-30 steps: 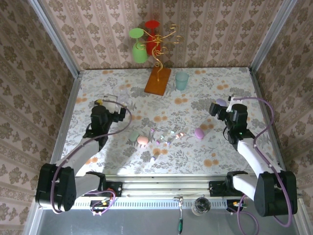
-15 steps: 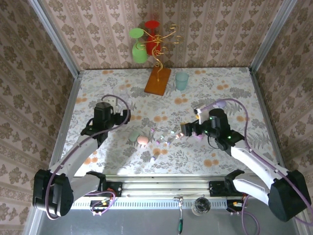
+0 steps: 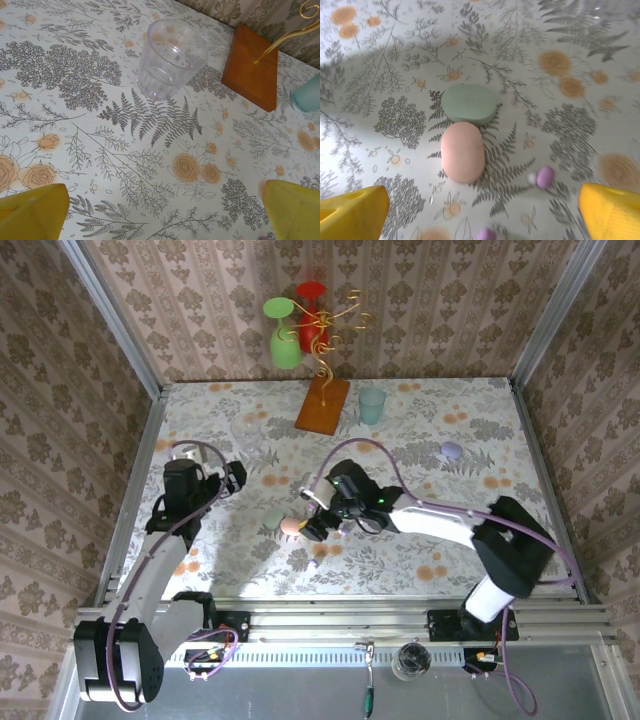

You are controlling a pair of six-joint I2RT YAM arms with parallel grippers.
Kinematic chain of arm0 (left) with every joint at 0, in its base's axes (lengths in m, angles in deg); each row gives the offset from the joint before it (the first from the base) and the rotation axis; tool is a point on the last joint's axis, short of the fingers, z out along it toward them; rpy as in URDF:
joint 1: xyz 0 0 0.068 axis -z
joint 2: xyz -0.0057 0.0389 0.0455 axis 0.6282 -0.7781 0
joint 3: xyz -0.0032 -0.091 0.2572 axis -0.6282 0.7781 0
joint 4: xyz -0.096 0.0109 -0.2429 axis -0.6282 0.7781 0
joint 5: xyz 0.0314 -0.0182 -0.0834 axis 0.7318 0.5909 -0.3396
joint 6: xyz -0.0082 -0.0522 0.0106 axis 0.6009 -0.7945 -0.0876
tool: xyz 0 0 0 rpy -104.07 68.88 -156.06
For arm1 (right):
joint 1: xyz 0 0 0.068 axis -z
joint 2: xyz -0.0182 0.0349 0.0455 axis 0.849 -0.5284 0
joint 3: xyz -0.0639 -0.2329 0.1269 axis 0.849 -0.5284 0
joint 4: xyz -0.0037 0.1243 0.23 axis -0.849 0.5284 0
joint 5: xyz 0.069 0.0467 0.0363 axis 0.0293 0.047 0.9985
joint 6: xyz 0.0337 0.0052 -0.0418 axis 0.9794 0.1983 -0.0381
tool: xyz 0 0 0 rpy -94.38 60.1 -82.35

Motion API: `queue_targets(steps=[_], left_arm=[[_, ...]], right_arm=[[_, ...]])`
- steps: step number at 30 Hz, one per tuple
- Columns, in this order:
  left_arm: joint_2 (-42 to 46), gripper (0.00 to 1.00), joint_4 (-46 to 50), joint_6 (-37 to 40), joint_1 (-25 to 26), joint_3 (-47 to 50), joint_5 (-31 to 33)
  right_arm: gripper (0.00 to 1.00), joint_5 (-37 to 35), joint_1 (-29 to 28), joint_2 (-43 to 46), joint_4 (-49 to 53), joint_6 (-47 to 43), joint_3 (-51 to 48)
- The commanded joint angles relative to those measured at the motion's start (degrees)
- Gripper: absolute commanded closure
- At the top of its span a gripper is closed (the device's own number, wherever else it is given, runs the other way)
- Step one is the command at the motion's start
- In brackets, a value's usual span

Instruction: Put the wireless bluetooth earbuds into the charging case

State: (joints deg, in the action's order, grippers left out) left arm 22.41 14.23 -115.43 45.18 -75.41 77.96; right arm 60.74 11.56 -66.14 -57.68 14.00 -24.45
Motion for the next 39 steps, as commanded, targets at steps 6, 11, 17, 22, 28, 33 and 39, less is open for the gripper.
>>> queue_targets(steps=[6,11,17,22,28,33,39], left_arm=[[2.1,0.00,1.7,0.3,-0.6,1.7,-1.0],[1.6,0.00,0.9,1.8,-0.8,2.8,-0.5],[0.0,0.00,0.1,2.6,-0.8,3.1,-0.6],[-0.6,0.00,0.1,3.1,-0.7,2.7,-0.8],[-0.6,0.00,0.0,3.1,-0.8,2.7,-1.0],[-0.5,0.00,0.2,3.0,-0.8,2.6,-1.2],[-0.5,0.00,0.3,2.9,-0.8,2.5,-1.5]], right_arm=[[0.14,0.1,-1.3,-14.3,5.9,-7.6,10.5],[0.20,0.8,-1.5,-18.3,6.8,-7.4,12.9],[0.20,2.6,-1.5,-18.9,7.5,-7.3,13.3],[0.18,2.4,-1.8,-19.6,7.6,-7.4,13.9],[0.18,0.9,-1.8,-21.1,8.8,-9.3,15.6],[0.20,0.1,-1.7,-23.8,12.6,-12.2,18.0],[0.26,1.8,-2.2,-22.9,15.6,-13.2,18.2]])
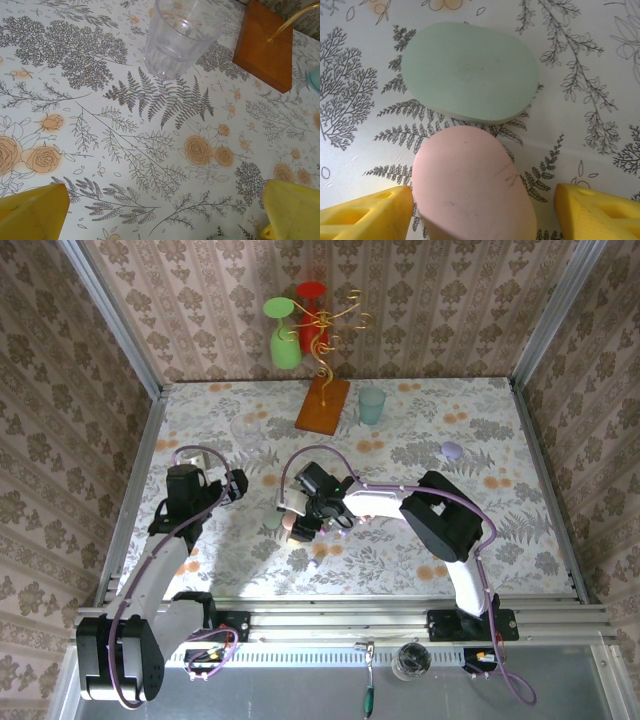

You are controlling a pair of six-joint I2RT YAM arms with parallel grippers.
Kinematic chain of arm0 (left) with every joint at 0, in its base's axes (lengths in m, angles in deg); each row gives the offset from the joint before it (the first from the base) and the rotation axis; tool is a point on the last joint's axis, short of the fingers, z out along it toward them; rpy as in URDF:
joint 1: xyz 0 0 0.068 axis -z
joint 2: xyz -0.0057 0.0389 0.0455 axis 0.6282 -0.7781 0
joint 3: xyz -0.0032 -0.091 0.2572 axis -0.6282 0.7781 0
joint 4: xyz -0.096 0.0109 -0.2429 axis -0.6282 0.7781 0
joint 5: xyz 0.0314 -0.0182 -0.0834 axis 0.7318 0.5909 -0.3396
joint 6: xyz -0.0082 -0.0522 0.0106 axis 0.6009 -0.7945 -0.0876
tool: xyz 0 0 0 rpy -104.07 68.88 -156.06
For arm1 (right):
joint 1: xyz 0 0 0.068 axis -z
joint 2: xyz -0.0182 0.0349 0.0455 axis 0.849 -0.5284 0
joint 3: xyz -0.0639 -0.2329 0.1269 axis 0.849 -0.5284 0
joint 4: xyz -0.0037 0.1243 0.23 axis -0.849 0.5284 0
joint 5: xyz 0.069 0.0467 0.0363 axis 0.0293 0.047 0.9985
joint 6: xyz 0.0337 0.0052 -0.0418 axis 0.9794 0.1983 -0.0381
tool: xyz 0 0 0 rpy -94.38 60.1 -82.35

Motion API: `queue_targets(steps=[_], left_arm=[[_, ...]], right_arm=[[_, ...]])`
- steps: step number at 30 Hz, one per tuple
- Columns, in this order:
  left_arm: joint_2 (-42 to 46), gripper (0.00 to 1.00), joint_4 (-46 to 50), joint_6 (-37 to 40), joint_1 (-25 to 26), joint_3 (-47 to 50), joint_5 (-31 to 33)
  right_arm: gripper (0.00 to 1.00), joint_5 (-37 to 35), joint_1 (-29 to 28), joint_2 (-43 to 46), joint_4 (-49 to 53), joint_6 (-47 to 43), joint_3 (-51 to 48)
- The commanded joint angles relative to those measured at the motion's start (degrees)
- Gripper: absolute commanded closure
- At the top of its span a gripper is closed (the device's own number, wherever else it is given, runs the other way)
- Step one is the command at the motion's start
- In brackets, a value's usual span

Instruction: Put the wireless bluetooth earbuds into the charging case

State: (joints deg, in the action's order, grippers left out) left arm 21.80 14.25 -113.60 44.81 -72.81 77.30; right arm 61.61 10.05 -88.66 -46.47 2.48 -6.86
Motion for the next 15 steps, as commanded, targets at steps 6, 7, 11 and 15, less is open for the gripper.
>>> queue_targets(steps=[6,7,11,15], left_arm=[[0.0,0.00,0.5,1.2,-0.4,0.1,-0.9],[0.0,0.00,0.5,1.2,-0.4,0.1,-0.8],[-0.4,0.00,0.1,1.1,-0.4,0.1,-1.0],[-0.8,0.00,-0.1,1.2,-0.4,0.0,-1.2]], right_arm=[[0.30,2.9,-1.9,2.8,5.2,-1.4,-1.9],[0.31,2.8,-1.9,3.0,4.9,-1.1,-2.1],[0.44,0.6,-1.9,2.2,4.3,-0.6,-1.6],[0.49,-0.3,-1.9,1.3,3.7,-0.1,-0.9]])
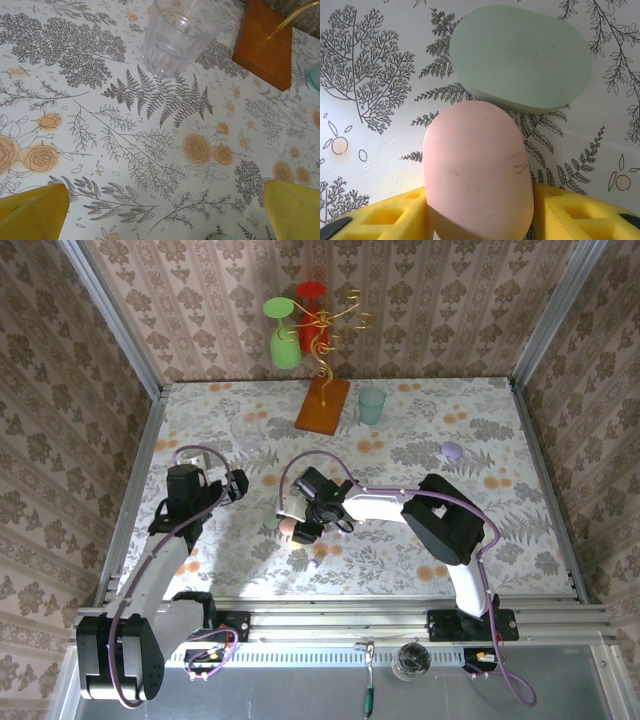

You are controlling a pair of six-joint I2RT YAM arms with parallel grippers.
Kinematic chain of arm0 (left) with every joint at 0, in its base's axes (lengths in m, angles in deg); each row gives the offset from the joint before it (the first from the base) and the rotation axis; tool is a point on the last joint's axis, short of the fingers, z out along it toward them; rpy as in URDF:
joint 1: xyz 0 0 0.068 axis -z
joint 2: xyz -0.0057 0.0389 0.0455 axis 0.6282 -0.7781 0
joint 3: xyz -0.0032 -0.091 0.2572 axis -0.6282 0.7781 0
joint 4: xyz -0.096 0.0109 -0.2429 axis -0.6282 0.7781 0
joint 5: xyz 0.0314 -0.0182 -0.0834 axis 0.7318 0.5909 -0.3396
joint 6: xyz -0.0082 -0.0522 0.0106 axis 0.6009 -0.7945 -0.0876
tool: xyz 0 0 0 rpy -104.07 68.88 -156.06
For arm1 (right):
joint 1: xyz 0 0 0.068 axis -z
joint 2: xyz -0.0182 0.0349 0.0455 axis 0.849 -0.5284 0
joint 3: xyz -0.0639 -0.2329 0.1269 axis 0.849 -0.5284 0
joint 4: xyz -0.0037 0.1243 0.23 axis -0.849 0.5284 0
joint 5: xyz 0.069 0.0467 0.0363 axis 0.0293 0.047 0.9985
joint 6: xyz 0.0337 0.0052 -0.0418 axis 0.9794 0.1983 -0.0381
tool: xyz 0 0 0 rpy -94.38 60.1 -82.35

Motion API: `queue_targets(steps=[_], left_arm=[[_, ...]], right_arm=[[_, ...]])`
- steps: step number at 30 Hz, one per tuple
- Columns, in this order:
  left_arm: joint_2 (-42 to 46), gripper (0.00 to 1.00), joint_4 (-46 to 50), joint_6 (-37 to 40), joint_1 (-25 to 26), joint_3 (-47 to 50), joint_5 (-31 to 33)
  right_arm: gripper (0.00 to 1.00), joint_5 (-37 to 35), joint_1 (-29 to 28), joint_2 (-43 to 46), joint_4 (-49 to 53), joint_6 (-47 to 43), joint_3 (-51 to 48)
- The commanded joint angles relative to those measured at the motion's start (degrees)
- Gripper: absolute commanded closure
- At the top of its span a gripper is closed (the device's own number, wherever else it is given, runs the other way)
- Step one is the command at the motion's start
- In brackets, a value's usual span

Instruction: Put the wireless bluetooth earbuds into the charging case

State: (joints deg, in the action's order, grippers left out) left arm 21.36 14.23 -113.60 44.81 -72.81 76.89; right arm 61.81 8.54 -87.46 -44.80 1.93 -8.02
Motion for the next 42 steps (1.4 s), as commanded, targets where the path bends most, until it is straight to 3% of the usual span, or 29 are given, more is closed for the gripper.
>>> queue_targets(steps=[1,10,21,27,29,33,42], left_arm=[[-0.4,0.00,0.0,1.3,-0.4,0.0,-0.8],[-0.3,0.00,-0.8,2.8,-0.2,0.4,-0.8],[3.8,0.00,-17.9,15.4,5.3,5.1,-7.7],[2.8,0.00,-25.8,21.1,8.4,7.4,-17.4],[2.3,0.00,-23.7,27.4,10.3,6.5,-23.6],[1.7,0.00,-16.9,36.7,16.9,3.7,-25.9],[-1.0,0.02,-27.5,37.5,22.0,4.8,-39.2]], right_arm=[[0.49,-0.5,-0.4,-0.1,1.9,0.5,0.3],[0.54,0.8,0.2,3.2,0.2,2.0,-1.9],[0.55,5.1,6.2,13.3,-1.1,5.0,-7.8],[0.55,7.5,11.7,19.1,1.5,5.2,-10.1],[0.56,7.5,13.2,21.4,3.6,4.5,-10.3],[0.57,7.7,15.8,25.2,9.7,2.2,-9.3],[0.58,11.8,16.8,31.8,20.0,-0.7,-5.5]])
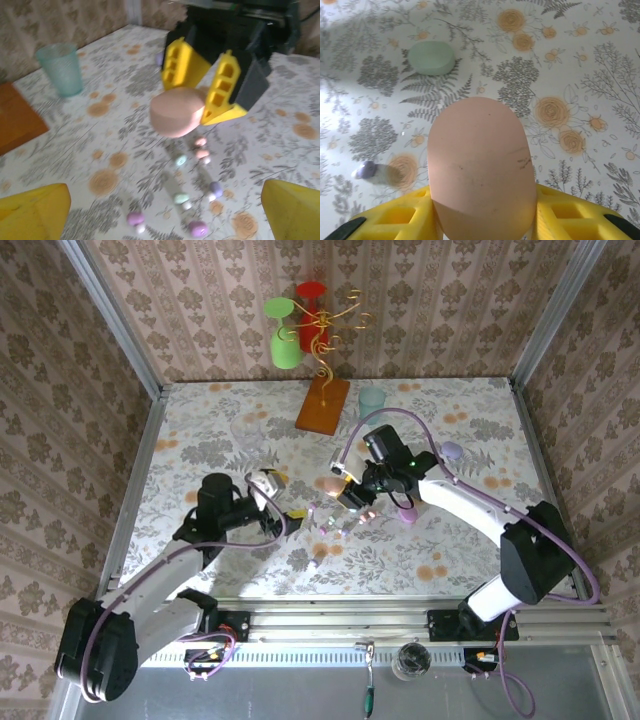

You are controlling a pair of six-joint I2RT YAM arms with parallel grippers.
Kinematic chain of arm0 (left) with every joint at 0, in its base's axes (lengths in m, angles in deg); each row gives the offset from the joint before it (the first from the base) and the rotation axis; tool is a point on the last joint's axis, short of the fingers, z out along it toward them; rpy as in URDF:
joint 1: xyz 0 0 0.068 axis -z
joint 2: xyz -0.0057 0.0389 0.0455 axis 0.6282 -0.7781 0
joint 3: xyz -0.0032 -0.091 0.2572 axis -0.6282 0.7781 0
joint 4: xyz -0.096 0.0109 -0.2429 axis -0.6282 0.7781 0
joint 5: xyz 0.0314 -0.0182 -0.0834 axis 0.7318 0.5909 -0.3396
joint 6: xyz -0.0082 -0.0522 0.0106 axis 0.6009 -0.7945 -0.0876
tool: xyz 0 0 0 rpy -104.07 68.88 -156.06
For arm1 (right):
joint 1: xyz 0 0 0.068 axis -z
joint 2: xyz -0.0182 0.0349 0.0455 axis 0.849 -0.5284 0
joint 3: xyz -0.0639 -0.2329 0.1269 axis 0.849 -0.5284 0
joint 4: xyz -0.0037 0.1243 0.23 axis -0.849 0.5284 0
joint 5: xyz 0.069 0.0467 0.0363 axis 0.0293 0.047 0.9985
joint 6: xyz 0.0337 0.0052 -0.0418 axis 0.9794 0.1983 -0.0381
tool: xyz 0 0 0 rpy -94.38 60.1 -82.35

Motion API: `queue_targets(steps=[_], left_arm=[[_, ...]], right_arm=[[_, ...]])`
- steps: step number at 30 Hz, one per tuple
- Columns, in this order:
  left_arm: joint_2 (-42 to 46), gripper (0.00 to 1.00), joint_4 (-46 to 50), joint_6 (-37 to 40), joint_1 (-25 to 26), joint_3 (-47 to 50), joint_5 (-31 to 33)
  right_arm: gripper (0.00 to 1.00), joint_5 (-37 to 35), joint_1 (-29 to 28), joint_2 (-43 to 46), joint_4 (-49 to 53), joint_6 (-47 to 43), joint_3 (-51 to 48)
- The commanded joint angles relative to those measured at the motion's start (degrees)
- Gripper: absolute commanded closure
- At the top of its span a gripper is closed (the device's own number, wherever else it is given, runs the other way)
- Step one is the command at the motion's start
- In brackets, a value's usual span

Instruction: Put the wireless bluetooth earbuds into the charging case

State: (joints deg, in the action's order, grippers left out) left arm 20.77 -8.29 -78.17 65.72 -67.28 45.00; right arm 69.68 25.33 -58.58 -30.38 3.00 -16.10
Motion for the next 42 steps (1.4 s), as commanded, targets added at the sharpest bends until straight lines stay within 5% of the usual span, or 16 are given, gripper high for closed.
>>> queue_targets(steps=[1,17,25,42], left_arm=[[-0.8,0.02,-5.0,1.9,1.2,-1.1,-8.0],[-11.6,0.14,-11.0,-7.8,4.8,-8.4,-17.3],[-13.8,0.24,-20.1,-14.1,6.1,-8.4,-19.0],[-13.9,0.35,-20.4,-14.8,7.2,-9.3,-20.2]], right_arm=[[0.58,4.9,0.0,3.8,5.7,-1.8,2.7],[0.59,17.3,0.0,11.5,9.5,-1.0,5.1],[0.60,18.1,-0.2,11.3,8.9,-0.6,4.8],[0.60,17.3,-0.2,10.2,9.6,-2.1,5.3]])
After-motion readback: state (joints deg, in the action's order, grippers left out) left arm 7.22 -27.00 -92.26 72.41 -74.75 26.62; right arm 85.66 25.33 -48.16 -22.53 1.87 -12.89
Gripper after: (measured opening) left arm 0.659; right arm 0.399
